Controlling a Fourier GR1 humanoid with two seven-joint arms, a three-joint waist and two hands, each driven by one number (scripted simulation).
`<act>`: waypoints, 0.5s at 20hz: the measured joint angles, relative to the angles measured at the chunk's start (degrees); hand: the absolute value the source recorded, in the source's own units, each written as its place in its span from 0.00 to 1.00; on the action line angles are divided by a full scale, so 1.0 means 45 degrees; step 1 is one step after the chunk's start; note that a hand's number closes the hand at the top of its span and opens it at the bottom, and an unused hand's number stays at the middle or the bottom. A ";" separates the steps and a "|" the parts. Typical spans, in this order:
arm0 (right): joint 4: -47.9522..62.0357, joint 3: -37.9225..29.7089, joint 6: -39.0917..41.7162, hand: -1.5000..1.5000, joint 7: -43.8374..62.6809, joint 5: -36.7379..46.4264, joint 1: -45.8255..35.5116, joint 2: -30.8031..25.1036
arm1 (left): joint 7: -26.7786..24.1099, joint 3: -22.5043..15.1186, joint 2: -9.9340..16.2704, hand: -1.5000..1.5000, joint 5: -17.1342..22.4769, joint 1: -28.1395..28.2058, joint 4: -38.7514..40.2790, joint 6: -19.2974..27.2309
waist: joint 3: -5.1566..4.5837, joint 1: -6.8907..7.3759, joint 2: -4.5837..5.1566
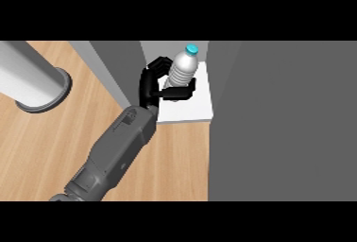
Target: Pick up the bottled water, place it into the cabinet and close the cabinet
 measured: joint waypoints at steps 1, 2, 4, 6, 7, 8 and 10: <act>-0.0015 0.0024 0.0054 0.00 -0.0036 -0.0026 0.0065 0.0042 | -0.0155 0.0063 0.0000 1.00 0.0057 -0.0216 0.0295 0.0075 | -0.0001 -0.0032 0.0005; -0.0007 0.0005 0.0085 0.00 -0.0019 -0.0058 0.0043 -0.0018 | -0.0283 0.0052 0.0000 1.00 0.0188 -0.0447 0.0585 0.0117 | -0.0002 -0.0069 0.0019; 0.0002 -0.0035 0.0087 0.00 -0.0039 -0.0114 -0.0010 -0.0045 | -0.0592 0.0289 0.0002 1.00 0.0258 -0.0890 0.1260 0.0083 | -0.0003 -0.0083 0.0041; 0.0050 -0.0091 0.0287 0.00 -0.0094 -0.0155 0.0030 -0.0045 | -0.0855 0.0532 0.0014 1.00 0.0193 -0.1427 0.1975 0.0100 | -0.0001 -0.0112 0.0058; 0.0061 -0.0131 0.0380 0.00 -0.0142 -0.0180 0.0042 -0.0058 | -0.1022 0.0594 0.0011 1.00 0.0151 -0.1603 0.2303 0.0138 | 0.0000 -0.0133 0.0066; 0.0075 -0.0083 0.0440 0.00 -0.0186 -0.0199 0.0033 0.0012 | -0.1080 0.0639 0.0009 1.00 0.0140 -0.1816 0.2617 0.0144 | 0.0001 -0.0148 0.0073; 0.0099 -0.0182 0.0418 0.00 -0.0182 -0.0246 -0.0077 -0.0115 | -0.1286 0.0776 0.0084 0.00 0.0029 -0.2224 0.3267 0.0081 | -0.0001 -0.0176 0.0116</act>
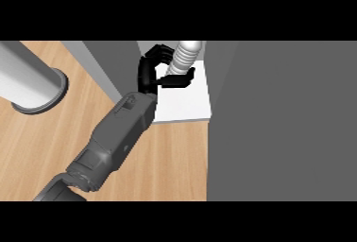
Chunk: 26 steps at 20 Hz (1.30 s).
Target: Pick up the bottled water, place it into the cabinet and close the cabinet
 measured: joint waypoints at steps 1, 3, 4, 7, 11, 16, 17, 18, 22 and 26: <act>0.0016 -0.0035 -0.0076 0.00 0.0036 -0.0026 -0.0067 -0.0042 | -0.0006 0.0025 0.0035 0.00 -0.0082 -0.0217 0.0310 -0.0012 | 0.0000 0.0017 0.0007; 0.0026 -0.0078 -0.0076 0.00 0.0058 -0.0070 -0.0077 -0.0083 | 0.0009 0.0039 0.0003 0.00 -0.0247 -0.0629 0.0875 0.0125 | 0.0001 -0.0006 0.0015; 0.0014 -0.0035 -0.0140 0.00 0.0101 -0.0094 -0.0136 -0.0127 | 0.0021 0.0032 -0.0015 0.00 -0.0306 -0.0807 0.1101 0.0162 | 0.0000 -0.0015 0.0025; 0.0032 0.0031 -0.0152 0.00 0.0148 -0.0152 -0.0254 -0.0177 | -0.0061 0.0130 0.0029 0.00 -0.0429 -0.1156 0.1772 0.0104 | 0.0000 -0.0055 0.0058; 0.0063 0.0121 -0.0106 0.00 0.0140 -0.0213 -0.0409 -0.0151 | -0.0216 0.0308 -0.0012 0.00 -0.0369 -0.1373 0.2288 0.0230 | 0.0001 -0.0162 0.0081; 0.0061 0.0117 -0.0224 0.00 0.0247 -0.0290 -0.0567 -0.0227 | -0.0707 0.0428 0.0017 0.00 -0.0444 -0.1705 0.2494 -0.0074 | -0.0003 -0.0129 0.0073; 0.0059 0.0138 -0.0179 0.00 0.0240 -0.0301 -0.0558 -0.0215 | -0.0881 0.0506 -0.0005 0.00 -0.0366 -0.1714 0.2400 -0.0237 | -0.0004 -0.0148 0.0068; 0.0068 0.0120 -0.0104 0.00 0.0211 -0.0310 -0.0547 -0.0194 | -0.1061 0.0601 -0.0022 0.00 -0.0286 -0.1720 0.2317 -0.0414 | -0.0003 -0.0145 0.0059; 0.0076 -0.0178 -0.0153 0.00 0.0244 -0.0381 -0.0552 -0.0288 | -0.1803 0.0832 -0.0042 0.00 -0.0111 -0.1810 0.2041 -0.0999 | -0.0003 -0.0074 0.0023; 0.0024 -0.0002 -0.0283 0.00 0.0349 -0.0411 -0.0635 -0.0061 | -0.2110 0.0792 -0.0069 0.00 0.0072 -0.1868 0.1751 -0.1361 | 0.0001 0.0001 -0.0037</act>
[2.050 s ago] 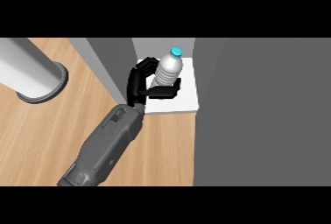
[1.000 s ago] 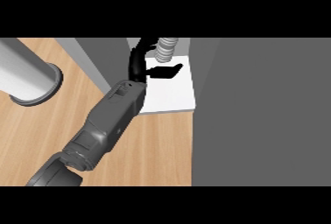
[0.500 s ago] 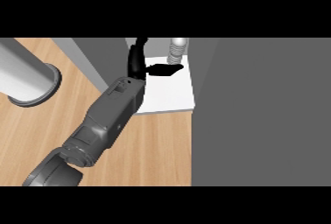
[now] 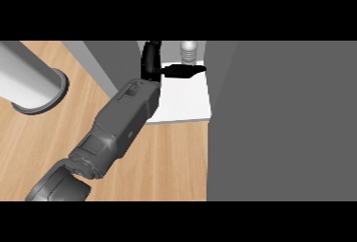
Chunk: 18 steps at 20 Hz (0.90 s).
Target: Pick up the bottled water, place it into the cabinet and close the cabinet
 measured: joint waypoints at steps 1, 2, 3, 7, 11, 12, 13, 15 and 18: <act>-0.0001 -0.0010 -0.0106 0.00 0.0052 -0.0006 -0.0133 -0.0010 | -0.0044 -0.0017 -0.0004 0.00 0.0055 -0.0002 -0.0090 -0.0095 | 0.0002 0.0049 -0.0013; -0.0021 0.0045 -0.0223 0.00 0.0170 -0.0011 -0.0199 -0.0035 | -0.0130 0.0004 -0.0007 0.00 0.0132 0.0068 -0.0165 -0.0204 | 0.0002 0.0096 -0.0023; -0.0039 0.0116 -0.0337 0.00 0.0282 -0.0019 -0.0295 -0.0057 | -0.0172 -0.0034 -0.0008 0.00 0.0249 0.0165 -0.0311 -0.0278 | 0.0002 0.0129 -0.0039; -0.0082 -0.0050 -0.0421 0.00 0.0520 -0.0087 -0.0416 -0.0291 | -0.0346 -0.0541 -0.0013 0.00 0.0888 0.0706 -0.1120 -0.0124 | 0.0003 0.0104 -0.0099; -0.0105 -0.0045 -0.0429 0.00 0.0658 -0.0127 -0.0354 -0.0134 | -0.0211 -0.1491 -0.0016 0.00 0.1629 0.1668 -0.2450 -0.0088 | 0.0005 0.0214 -0.0180; -0.0098 -0.0165 -0.0382 0.00 0.0644 -0.0142 -0.0319 -0.0111 | -0.0194 -0.1775 -0.0017 0.00 0.1788 0.1991 -0.2838 -0.0075 | 0.0007 0.0255 -0.0198; -0.0084 -0.0067 -0.0436 0.00 0.0693 -0.0138 -0.0430 -0.0043 | -0.0100 -0.2133 -0.0017 0.00 0.2029 0.2308 -0.3345 -0.0002 | 0.0007 0.0301 -0.0213; -0.0091 -0.0019 -0.0367 0.00 0.0688 -0.0132 -0.0321 0.0189 | 0.0231 -0.2729 -0.0017 0.00 0.2199 0.2881 -0.4369 0.0207 | 0.0009 0.0458 -0.0266; -0.0147 0.0025 -0.0461 0.00 0.0779 -0.0150 -0.0272 0.0247 | 0.0272 -0.3669 -0.0016 0.00 0.2522 0.4153 -0.5818 0.0401 | 0.0006 0.0587 -0.0299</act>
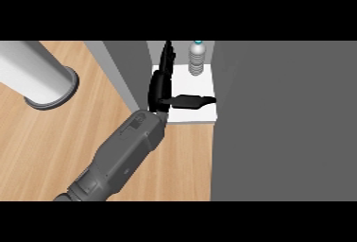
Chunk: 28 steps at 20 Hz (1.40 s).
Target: Pick up the bottled water, place it into the cabinet and close the cabinet
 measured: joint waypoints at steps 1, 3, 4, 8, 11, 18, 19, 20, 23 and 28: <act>-0.0006 0.0000 0.0021 0.00 -0.0033 0.0004 0.0059 0.0104 | 0.0052 -0.0330 -0.0001 0.00 0.0085 0.0431 -0.0572 0.0172 | 0.0000 0.0040 -0.0015; -0.0027 0.0018 0.0021 0.00 -0.0049 0.0009 0.0108 0.0227 | 0.0020 -0.0815 -0.0002 0.00 0.0123 0.1332 -0.1547 0.0310 | 0.0000 0.0143 -0.0027; -0.0030 -0.0114 0.0002 0.00 -0.0021 -0.0012 0.0103 0.0116 | 0.0017 -0.1172 0.0000 0.00 0.0202 0.1761 -0.2114 0.0542 | 0.0000 0.0159 -0.0028; -0.0022 -0.0252 0.0101 0.00 -0.0023 -0.0032 0.0246 0.0258 | 0.0106 -0.2099 0.0053 0.00 -0.0019 0.3666 -0.4427 0.1101 | 0.0002 0.0311 -0.0041; -0.0021 -0.0284 -0.0058 0.00 0.0100 -0.0036 0.0007 0.0231 | 0.0062 -0.2724 0.0245 0.00 -0.0271 0.5052 -0.5954 0.1234 | 0.0004 0.0370 -0.0016; -0.0052 -0.0001 0.0254 1.00 0.0435 -0.0020 -0.0272 -0.0091 | 0.0629 -0.4242 0.1661 1.00 -0.0758 0.7615 -0.9265 0.1018 | 0.0004 0.0381 0.0001; -0.0066 0.0073 0.0373 1.00 0.0491 -0.0017 -0.0264 -0.0153 | 0.0663 -0.4262 0.1914 1.00 -0.0767 0.7812 -0.9574 0.0877 | 0.0003 0.0357 0.0008; -0.0076 0.0124 0.0448 1.00 0.0559 -0.0024 -0.0302 -0.0291 | 0.0727 -0.4421 0.2230 1.00 -0.0838 0.8162 -1.0084 0.0872 | 0.0002 0.0383 0.0005; -0.0111 0.0402 0.0760 1.00 0.0781 -0.0034 -0.0243 -0.0514 | 0.0659 -0.4483 0.3138 1.00 -0.0895 0.9079 -1.1140 0.0598 | -0.0001 0.0359 0.0017; -0.0131 0.0793 0.1676 1.00 0.0951 0.0008 0.0100 -0.0696 | 0.0544 -0.4242 0.4759 1.00 -0.0881 1.0442 -1.2518 0.0142 | -0.0003 0.0298 0.0005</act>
